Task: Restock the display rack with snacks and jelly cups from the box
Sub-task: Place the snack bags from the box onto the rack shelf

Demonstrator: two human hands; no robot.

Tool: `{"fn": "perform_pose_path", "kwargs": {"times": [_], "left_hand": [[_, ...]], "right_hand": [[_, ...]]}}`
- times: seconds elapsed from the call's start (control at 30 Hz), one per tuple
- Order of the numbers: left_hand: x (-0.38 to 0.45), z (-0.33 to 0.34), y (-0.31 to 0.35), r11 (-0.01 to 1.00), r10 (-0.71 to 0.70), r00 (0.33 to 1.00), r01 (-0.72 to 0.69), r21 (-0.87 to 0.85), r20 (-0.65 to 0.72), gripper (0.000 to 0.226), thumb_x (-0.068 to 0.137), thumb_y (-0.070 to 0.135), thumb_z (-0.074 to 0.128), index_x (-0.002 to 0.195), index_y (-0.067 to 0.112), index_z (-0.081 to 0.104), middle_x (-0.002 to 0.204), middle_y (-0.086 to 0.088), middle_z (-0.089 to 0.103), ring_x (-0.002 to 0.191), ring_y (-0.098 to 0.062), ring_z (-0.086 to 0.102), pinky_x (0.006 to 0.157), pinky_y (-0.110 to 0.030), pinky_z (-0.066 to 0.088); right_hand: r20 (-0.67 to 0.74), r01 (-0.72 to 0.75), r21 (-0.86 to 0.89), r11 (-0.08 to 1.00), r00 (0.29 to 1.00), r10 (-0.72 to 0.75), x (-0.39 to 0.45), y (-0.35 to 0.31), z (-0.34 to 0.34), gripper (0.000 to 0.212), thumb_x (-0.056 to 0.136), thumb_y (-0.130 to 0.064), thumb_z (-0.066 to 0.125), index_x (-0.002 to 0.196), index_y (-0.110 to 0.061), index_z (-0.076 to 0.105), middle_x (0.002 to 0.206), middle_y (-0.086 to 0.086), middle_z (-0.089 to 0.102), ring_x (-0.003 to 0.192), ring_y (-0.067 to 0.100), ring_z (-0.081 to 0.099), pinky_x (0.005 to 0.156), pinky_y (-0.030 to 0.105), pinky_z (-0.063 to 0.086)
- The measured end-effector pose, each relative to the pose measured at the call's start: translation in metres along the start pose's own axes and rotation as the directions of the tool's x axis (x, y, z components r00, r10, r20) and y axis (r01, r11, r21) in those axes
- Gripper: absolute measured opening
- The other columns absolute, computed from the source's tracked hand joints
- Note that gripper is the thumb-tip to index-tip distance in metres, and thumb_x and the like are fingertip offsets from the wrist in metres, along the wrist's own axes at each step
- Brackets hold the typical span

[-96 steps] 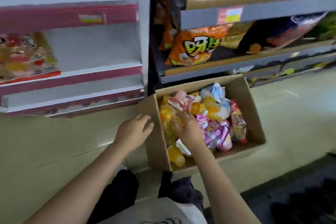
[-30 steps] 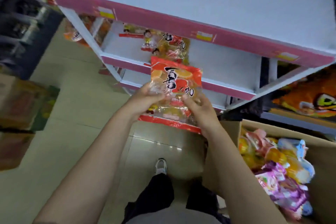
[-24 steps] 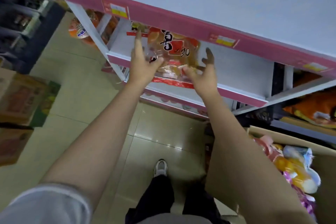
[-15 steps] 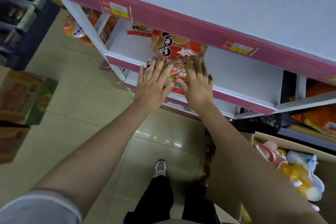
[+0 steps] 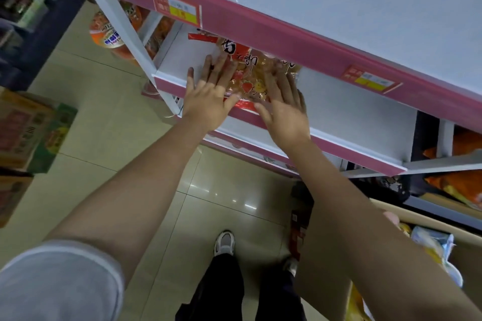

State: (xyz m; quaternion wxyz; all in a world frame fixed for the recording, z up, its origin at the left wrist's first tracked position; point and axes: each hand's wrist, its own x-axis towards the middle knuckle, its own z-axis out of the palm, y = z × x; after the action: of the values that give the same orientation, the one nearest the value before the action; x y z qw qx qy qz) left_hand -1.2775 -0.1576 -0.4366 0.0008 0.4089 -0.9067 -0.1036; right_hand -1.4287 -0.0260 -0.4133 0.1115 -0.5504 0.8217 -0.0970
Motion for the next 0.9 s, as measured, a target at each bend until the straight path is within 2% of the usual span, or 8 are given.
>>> {"fn": "perform_pose_path", "kwargs": {"times": [0.07, 0.13, 0.27, 0.43, 0.53, 0.6, 0.73, 0.9], "left_hand": [[-0.013, -0.005, 0.006, 1.000, -0.030, 0.999, 0.030, 0.000, -0.034, 0.068, 0.103, 0.053, 0.025, 0.157, 0.031, -0.011, 0.165, -0.001, -0.017, 0.152, -0.025, -0.011, 0.121, -0.052, -0.005], [-0.036, -0.003, 0.013, 0.998, 0.068, 0.997, -0.067, 0.016, -0.045, 0.062, 0.104, 0.050, 0.023, 0.157, 0.034, -0.003, 0.166, -0.007, -0.006, 0.152, -0.033, -0.001, 0.122, -0.051, 0.001], [-0.055, 0.006, 0.008, 0.992, 0.119, 0.989, -0.122, 0.043, 0.084, 0.060, 0.100, 0.061, 0.013, 0.155, 0.043, -0.004, 0.167, -0.006, -0.003, 0.152, -0.036, -0.005, 0.122, -0.052, -0.003], [-0.035, 0.002, 0.009, 0.992, 0.086, 0.990, -0.096, 0.084, 0.116, 0.076, 0.091, 0.077, 0.008, 0.157, 0.038, 0.002, 0.166, -0.006, -0.011, 0.151, -0.035, -0.012, 0.120, -0.056, -0.008], [-0.042, 0.000, 0.013, 0.995, 0.053, 0.987, -0.066, 0.080, 0.153, 0.076, 0.093, 0.076, 0.013, 0.157, 0.036, 0.006, 0.166, -0.009, -0.002, 0.152, -0.034, -0.010, 0.121, -0.053, -0.010], [-0.053, 0.002, 0.018, 0.998, 0.020, 0.985, -0.031, 0.060, 0.174, 0.076, 0.094, 0.073, 0.017, 0.158, 0.034, 0.001, 0.166, -0.010, -0.004, 0.151, -0.032, -0.014, 0.121, -0.053, -0.009], [-0.079, 0.000, 0.040, 0.999, -0.049, 0.973, 0.053, -0.012, 0.225, 0.080, 0.097, 0.068, 0.026, 0.158, 0.026, -0.005, 0.165, -0.007, -0.016, 0.151, -0.026, -0.019, 0.120, -0.052, -0.005], [-0.145, 0.005, 0.129, 0.935, 0.123, 0.965, -0.034, -0.352, 0.232, 0.057, 0.101, 0.047, 0.046, 0.149, 0.017, 0.039, 0.161, -0.006, 0.028, 0.150, -0.024, 0.020, 0.119, -0.044, 0.021]], "right_hand": [[0.017, -0.002, -0.029, 1.000, 1.000, 0.003, -0.009, -0.005, 0.007, 0.063, 0.106, -0.048, 0.028, 0.157, -0.033, -0.004, 0.167, -0.003, -0.001, 0.153, 0.021, -0.002, 0.124, 0.045, 0.006], [0.078, -0.025, -0.027, 0.999, 0.997, 0.027, -0.011, -0.006, 0.013, 0.060, 0.107, -0.045, 0.023, 0.156, -0.035, -0.010, 0.167, -0.002, 0.003, 0.153, 0.020, -0.003, 0.124, 0.049, 0.006], [0.153, -0.027, -0.081, 0.996, 0.988, 0.039, 0.000, 0.001, 0.013, 0.056, 0.103, -0.051, 0.012, 0.150, -0.049, -0.019, 0.166, -0.011, -0.002, 0.152, 0.021, -0.012, 0.123, 0.052, -0.002], [0.216, -0.024, -0.027, 0.999, 0.976, 0.029, 0.021, 0.001, 0.004, 0.062, 0.105, -0.048, 0.027, 0.148, -0.053, -0.017, 0.166, -0.014, 0.001, 0.153, 0.020, -0.009, 0.122, 0.054, 0.001], [0.234, -0.020, 0.020, 1.000, 0.972, 0.015, 0.015, 0.002, 0.000, 0.064, 0.105, -0.047, 0.030, 0.150, -0.051, -0.015, 0.166, -0.012, -0.001, 0.153, 0.020, -0.007, 0.123, 0.051, 0.003], [0.230, -0.024, 0.057, 0.998, 0.973, 0.010, 0.000, 0.003, 0.001, 0.062, 0.104, -0.049, 0.032, 0.154, -0.046, -0.005, 0.166, -0.010, 0.002, 0.153, 0.021, -0.001, 0.123, 0.049, 0.003], [0.095, -0.047, 0.156, 0.987, 0.995, 0.032, -0.055, 0.022, -0.002, 0.050, 0.104, -0.044, 0.040, 0.150, -0.027, 0.036, 0.156, 0.004, 0.039, 0.144, 0.029, 0.033, 0.119, 0.050, 0.023], [-0.103, -0.209, 0.421, 0.882, 0.956, 0.276, -0.179, 0.077, -0.014, 0.030, 0.102, -0.023, 0.052, 0.125, -0.008, 0.066, 0.130, 0.013, 0.063, 0.124, 0.029, 0.052, 0.106, 0.031, 0.035]]}}
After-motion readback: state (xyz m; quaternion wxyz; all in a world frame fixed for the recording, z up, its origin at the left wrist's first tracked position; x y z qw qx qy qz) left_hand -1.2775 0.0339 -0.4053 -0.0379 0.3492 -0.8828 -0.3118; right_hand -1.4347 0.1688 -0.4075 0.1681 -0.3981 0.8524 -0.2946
